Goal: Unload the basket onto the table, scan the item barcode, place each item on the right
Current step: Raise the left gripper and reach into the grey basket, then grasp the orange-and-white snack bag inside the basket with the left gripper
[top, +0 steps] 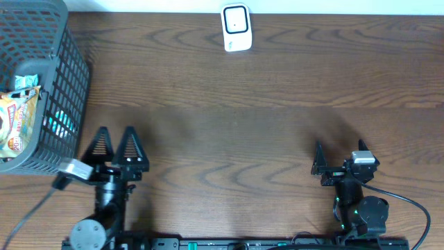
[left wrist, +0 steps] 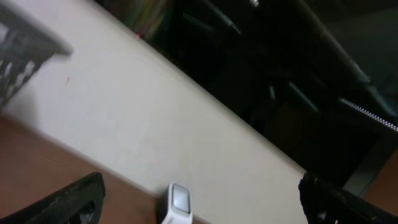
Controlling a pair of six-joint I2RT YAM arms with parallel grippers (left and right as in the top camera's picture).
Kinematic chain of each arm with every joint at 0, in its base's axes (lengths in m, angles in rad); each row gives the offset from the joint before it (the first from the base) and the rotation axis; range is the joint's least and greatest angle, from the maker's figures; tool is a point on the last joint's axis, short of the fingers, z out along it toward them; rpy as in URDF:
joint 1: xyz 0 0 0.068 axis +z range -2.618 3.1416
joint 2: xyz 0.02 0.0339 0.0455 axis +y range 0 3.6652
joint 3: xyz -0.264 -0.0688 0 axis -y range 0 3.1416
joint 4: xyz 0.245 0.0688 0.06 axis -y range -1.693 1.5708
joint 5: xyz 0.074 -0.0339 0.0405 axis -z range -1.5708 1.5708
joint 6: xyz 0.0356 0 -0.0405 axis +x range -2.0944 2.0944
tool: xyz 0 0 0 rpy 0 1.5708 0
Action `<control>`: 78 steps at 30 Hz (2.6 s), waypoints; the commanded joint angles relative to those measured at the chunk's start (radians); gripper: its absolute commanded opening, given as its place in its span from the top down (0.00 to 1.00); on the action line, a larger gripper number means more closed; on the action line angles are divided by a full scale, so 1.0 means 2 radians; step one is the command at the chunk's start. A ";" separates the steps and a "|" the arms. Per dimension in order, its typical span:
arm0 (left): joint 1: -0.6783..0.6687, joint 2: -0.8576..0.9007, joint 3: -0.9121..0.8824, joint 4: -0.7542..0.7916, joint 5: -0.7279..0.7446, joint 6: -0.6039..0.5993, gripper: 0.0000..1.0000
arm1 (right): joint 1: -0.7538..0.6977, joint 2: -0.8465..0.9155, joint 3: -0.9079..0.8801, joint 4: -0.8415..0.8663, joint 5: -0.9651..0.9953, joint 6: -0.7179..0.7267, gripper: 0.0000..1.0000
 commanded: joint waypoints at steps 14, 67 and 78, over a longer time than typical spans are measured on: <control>0.029 0.482 0.625 -0.367 -0.011 0.218 0.02 | 0.002 -0.003 -0.001 -0.002 -0.003 0.006 0.01; 0.331 0.968 0.755 -0.600 -0.164 0.473 0.02 | 0.002 -0.003 -0.001 -0.002 -0.003 0.006 0.01; 0.336 0.973 0.693 -0.559 -0.164 0.503 0.02 | 0.002 -0.003 -0.001 -0.002 -0.003 0.006 0.01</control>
